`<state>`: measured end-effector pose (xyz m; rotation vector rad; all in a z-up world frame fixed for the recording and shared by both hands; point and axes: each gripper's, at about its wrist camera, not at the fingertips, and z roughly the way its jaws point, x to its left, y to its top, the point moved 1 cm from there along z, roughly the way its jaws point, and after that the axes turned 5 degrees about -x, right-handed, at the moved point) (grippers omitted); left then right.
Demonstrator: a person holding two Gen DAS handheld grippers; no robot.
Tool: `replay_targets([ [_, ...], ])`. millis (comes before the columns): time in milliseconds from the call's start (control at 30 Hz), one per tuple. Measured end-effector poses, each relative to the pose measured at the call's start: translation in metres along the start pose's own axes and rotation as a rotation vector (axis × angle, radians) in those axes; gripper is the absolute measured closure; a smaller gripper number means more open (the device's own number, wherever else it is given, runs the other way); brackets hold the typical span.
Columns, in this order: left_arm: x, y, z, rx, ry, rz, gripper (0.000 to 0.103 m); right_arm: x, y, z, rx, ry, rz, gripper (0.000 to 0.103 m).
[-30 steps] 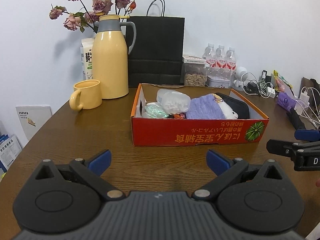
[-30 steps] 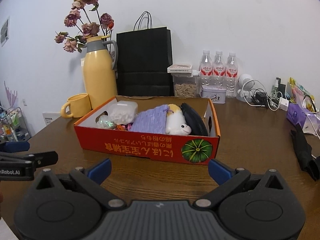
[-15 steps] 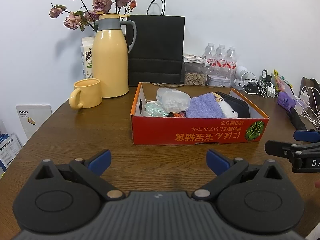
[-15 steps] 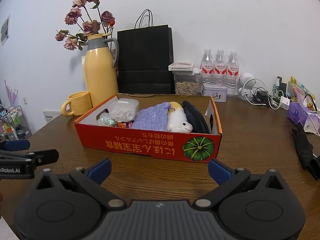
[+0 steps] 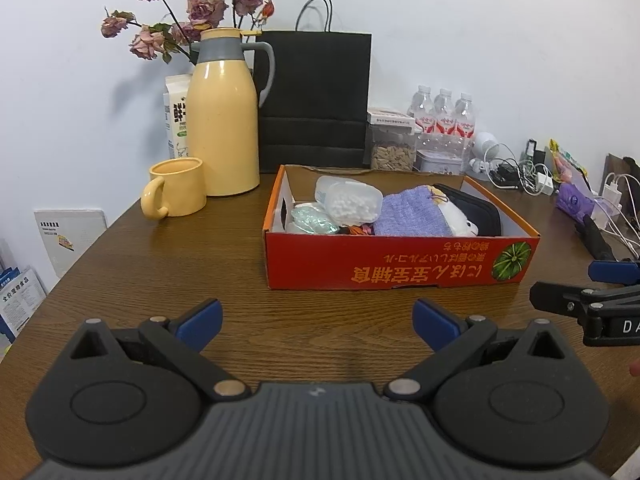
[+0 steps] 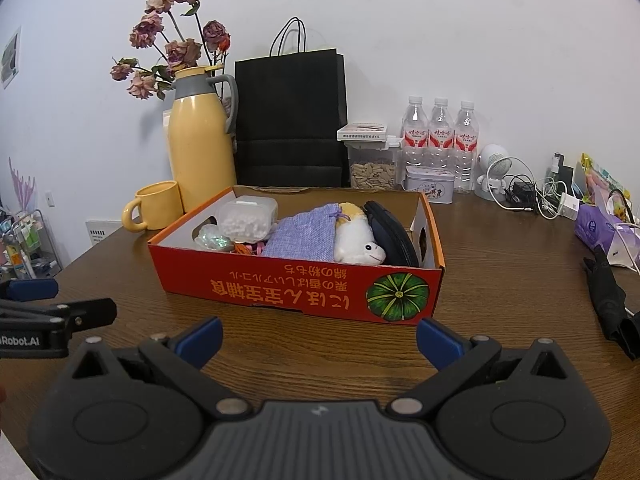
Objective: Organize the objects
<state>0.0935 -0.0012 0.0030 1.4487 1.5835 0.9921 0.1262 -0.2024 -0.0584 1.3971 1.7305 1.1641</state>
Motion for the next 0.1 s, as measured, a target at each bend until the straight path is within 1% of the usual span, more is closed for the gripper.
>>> replay_targets([
  [100, 0.0004, -0.0007, -0.0001, -0.003, 0.011, -0.004, 0.000, -0.0001, 0.0004, -0.0001, -0.001, 0.001, -0.001, 0.000],
])
